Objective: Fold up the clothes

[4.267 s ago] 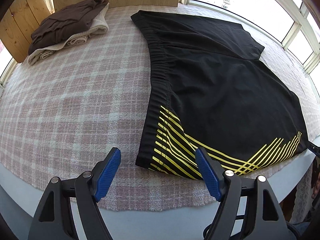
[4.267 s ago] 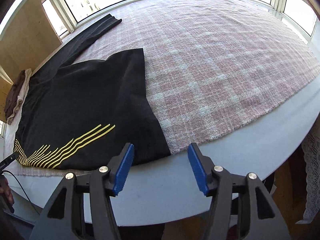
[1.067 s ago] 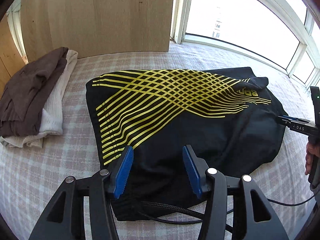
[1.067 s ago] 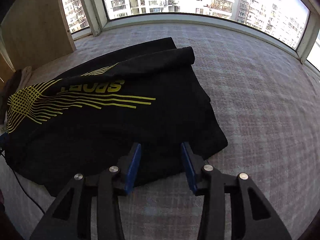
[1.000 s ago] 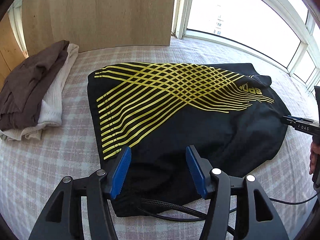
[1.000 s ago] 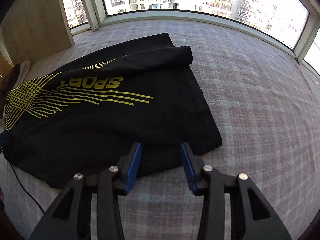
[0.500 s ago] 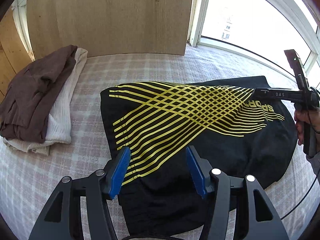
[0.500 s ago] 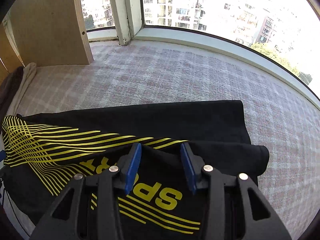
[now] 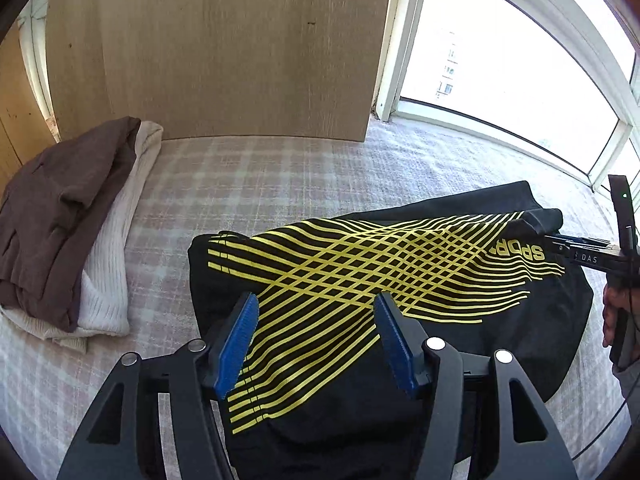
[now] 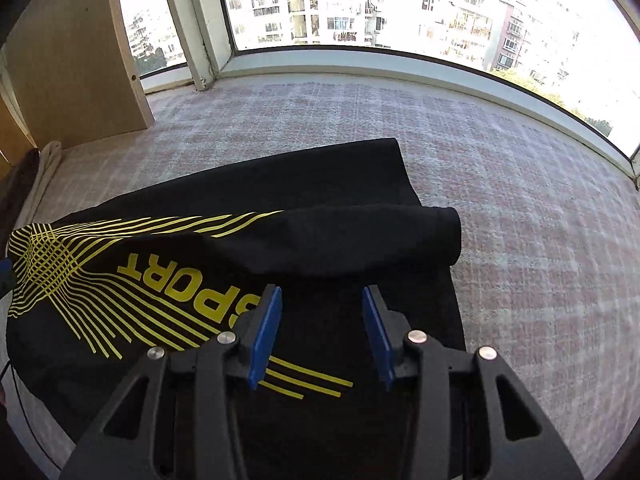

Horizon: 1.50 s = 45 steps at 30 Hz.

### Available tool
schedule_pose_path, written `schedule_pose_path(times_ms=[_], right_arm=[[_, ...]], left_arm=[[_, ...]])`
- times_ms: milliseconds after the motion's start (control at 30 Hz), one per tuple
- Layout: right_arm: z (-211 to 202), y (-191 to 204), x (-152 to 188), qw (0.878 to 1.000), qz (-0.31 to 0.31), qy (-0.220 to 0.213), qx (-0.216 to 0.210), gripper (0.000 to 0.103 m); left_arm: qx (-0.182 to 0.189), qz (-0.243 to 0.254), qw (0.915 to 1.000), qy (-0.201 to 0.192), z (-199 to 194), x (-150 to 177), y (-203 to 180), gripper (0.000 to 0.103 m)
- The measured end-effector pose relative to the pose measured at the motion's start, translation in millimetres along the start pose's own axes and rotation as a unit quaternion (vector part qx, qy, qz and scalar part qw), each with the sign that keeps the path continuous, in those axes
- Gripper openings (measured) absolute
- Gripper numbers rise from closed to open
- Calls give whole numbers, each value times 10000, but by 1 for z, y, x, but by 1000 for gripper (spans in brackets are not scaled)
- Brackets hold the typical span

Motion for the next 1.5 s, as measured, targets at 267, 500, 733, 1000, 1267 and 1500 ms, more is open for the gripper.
schedule_pose_path(times_ms=[267, 500, 733, 1000, 1267, 1500], right_arm=[[28, -8, -62, 9996, -205, -155, 94, 44], [14, -3, -54, 9983, -388, -434, 37, 47], [10, -23, -46, 9987, -265, -338, 275, 53], [-28, -24, 32, 9988, -66, -254, 421, 56], [-58, -25, 51, 9988, 92, -197, 449, 58], [-57, -61, -8, 9990, 309, -294, 110, 58]], left_arm=[[-35, -573, 9969, 534, 44, -9, 16, 60], [-180, -522, 9983, 189, 30, -15, 18, 61], [-268, -471, 9978, 377, 39, -7, 20, 61], [-184, -343, 9986, 364, 13, 26, 19, 61], [-233, 158, 9992, 279, -6, 49, 11, 64], [-202, -45, 9991, 373, -2, 46, 18, 64]])
Point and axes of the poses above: each gripper's, at about its wrist camera, not at the fingertips, and z roughly the way its jaws point, y to its left, x to its underside, the point moved 7 cm from there along z, roughly the way its jaws point, and after that the axes turned 12 degrees about -x, right-handed, at the moved point
